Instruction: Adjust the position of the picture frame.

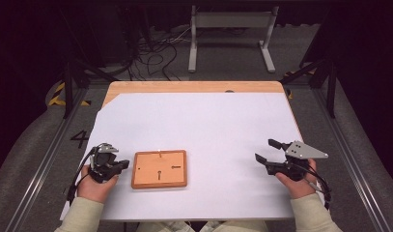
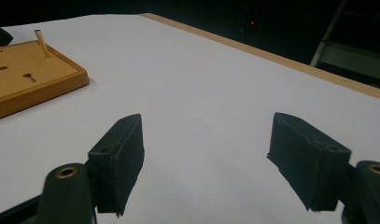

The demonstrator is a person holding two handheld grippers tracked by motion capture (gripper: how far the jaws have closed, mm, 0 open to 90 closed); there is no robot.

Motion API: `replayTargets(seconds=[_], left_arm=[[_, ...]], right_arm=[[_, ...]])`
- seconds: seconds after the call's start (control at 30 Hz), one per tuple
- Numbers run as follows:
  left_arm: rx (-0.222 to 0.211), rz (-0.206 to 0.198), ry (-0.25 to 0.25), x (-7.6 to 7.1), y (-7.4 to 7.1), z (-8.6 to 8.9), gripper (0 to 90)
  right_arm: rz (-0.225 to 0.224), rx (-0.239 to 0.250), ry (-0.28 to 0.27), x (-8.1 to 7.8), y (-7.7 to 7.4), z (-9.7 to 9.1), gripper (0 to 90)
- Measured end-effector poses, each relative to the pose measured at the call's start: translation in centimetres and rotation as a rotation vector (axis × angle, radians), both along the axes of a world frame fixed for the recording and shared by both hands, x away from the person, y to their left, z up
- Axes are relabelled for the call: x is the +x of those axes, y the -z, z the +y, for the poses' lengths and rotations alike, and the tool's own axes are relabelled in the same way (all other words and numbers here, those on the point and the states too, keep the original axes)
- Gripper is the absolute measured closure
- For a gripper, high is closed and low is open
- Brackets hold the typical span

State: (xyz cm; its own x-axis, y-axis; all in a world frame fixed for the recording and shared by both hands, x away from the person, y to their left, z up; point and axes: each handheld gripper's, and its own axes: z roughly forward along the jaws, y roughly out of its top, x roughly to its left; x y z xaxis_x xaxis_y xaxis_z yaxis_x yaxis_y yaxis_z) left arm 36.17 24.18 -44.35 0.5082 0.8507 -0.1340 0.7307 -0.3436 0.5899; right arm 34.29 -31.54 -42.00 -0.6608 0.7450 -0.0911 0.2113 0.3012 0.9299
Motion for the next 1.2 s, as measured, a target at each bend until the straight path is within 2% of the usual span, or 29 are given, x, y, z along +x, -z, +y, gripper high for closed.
replayTargets(seconds=[0.23, 0.53, 0.63, 0.93, 1.03, 1.1, 1.2], left_arm=[[0.014, 0.057, 0.048, 0.2, 0.4, -0.6, 89.7], [-0.011, 0.082, 0.037, 0.2, 0.5, -0.8, 89.8], [-0.013, 0.072, 0.044, 0.2, 0.5, -1.4, 89.8], [-0.03, 0.08, 0.128, 0.4, 0.5, -5.1, 89.9], [-0.032, 0.073, 0.174, 0.3, 0.5, -7.4, 89.9], [-0.03, 0.066, 0.203, 0.2, 0.5, -8.9, 89.9], [-0.038, 0.069, 0.248, 0.4, 0.5, -11.1, 89.9]], right_arm=[[0.004, -0.005, 0.001, 0.0, 0.0, 0.0, 26.8], [0.006, -0.01, 0.004, 0.1, 0.0, 0.1, 26.7], [0.007, -0.012, 0.001, 0.1, 0.1, 0.2, 26.7], [0.013, -0.022, -0.009, 0.1, 0.1, 0.5, 29.0], [0.023, -0.045, -0.02, -0.1, 0.0, 0.9, 36.2], [0.037, -0.058, -0.038, -0.3, -0.1, 1.3, 45.5], [0.067, -0.074, -0.128, -0.8, -0.3, 2.3, 56.7]])
